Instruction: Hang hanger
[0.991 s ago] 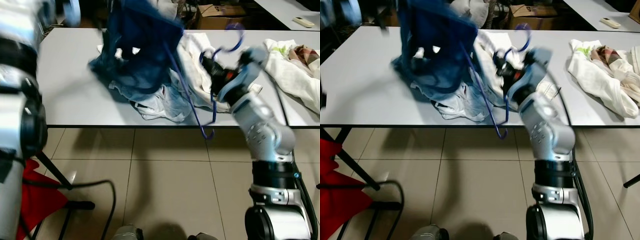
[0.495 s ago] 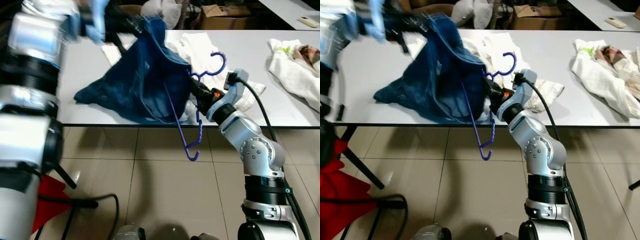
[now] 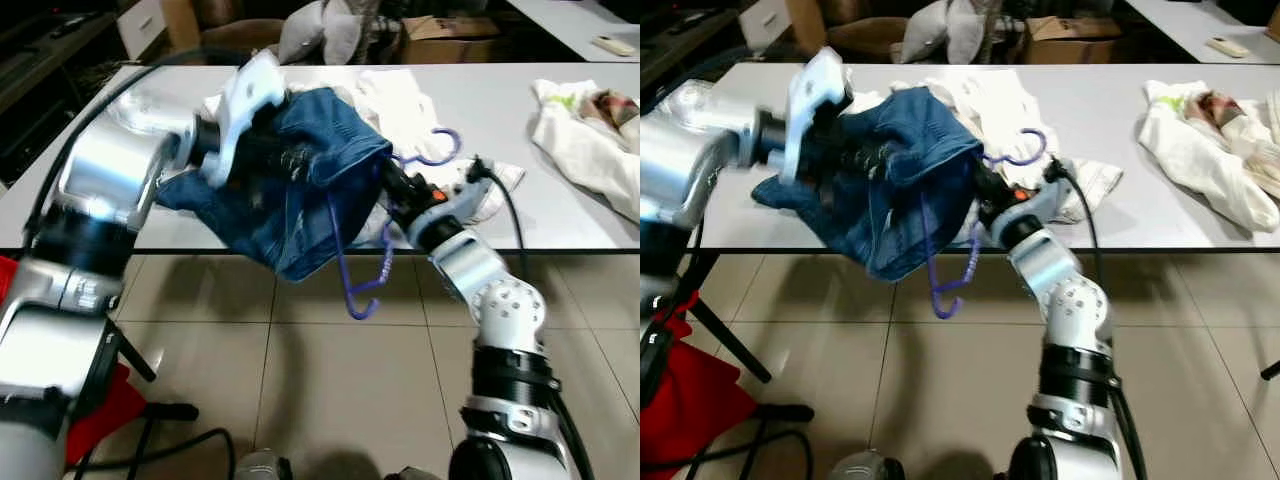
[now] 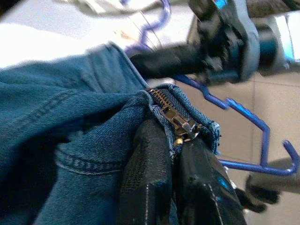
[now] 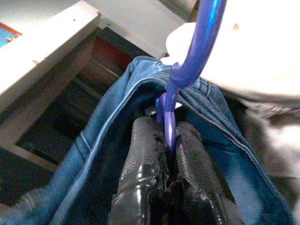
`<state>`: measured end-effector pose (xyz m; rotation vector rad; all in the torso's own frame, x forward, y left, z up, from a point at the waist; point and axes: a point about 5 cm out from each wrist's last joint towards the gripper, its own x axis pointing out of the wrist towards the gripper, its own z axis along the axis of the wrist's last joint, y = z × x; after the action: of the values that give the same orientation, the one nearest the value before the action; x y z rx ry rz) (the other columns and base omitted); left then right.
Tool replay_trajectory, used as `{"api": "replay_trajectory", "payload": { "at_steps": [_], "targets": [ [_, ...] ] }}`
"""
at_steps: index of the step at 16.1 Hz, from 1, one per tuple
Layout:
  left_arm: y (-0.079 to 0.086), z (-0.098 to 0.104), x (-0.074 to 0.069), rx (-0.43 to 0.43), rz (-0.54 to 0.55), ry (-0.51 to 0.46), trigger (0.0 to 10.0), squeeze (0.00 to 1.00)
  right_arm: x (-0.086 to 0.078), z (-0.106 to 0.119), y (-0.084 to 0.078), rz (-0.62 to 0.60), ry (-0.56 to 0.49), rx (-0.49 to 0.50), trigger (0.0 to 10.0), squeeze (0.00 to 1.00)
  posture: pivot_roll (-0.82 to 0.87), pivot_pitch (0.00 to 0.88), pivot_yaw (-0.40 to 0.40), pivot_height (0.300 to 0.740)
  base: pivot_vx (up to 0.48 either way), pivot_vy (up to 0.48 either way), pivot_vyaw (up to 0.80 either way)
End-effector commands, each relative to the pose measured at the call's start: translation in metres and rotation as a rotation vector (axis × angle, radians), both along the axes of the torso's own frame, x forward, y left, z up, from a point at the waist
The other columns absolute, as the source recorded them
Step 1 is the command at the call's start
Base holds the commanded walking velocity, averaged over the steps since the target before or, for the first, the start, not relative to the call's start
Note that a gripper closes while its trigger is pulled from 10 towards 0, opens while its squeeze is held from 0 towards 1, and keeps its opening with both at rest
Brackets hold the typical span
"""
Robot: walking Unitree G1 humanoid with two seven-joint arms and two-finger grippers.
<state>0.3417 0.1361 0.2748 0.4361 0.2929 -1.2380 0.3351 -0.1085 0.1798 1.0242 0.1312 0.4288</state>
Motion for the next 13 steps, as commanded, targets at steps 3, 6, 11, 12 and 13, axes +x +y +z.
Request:
{"api": "replay_trajectory", "payload": {
  "at_steps": [3, 6, 11, 12, 13],
  "targets": [
    [-0.027, 0.018, -0.036, -0.201, -0.235, 0.172, 0.0, 0.0, 0.021, 0.021, -0.002, -0.11, -0.041, 0.08, 10.0, 0.0, 0.01, 0.0, 0.065, 0.723, 0.0, 0.0, 0.0],
    [-0.044, 0.029, -0.051, -0.27, -0.361, 0.234, 0.0, 0.0, 0.036, 0.033, 0.009, -0.149, -0.05, 0.095, 10.0, 0.0, 0.02, 0.0, 0.06, 0.723, 0.0, 0.0, 0.0],
    [-0.054, 0.063, -0.043, -0.436, -0.326, 0.287, 0.0, 0.0, 0.048, 0.033, 0.022, -0.207, -0.032, 0.052, 10.0, 0.0, 0.03, 0.0, 0.065, 0.723, 0.0, 0.0, 0.0],
    [-0.053, 0.072, -0.034, -0.488, -0.272, 0.273, 0.4, 0.0, 0.046, 0.029, 0.028, -0.193, -0.034, -0.019, 10.0, 0.0, 0.03, 0.0, 0.067, 0.723, 0.0, 0.0, 0.0],
    [-0.053, 0.077, -0.031, -0.514, -0.252, 0.267, 0.4, 0.0, 0.045, 0.027, 0.03, -0.187, -0.03, -0.042, 10.0, 0.0, 0.03, 0.0, 0.067, 0.723, 0.0, 0.0, 0.0]
  ]
}}
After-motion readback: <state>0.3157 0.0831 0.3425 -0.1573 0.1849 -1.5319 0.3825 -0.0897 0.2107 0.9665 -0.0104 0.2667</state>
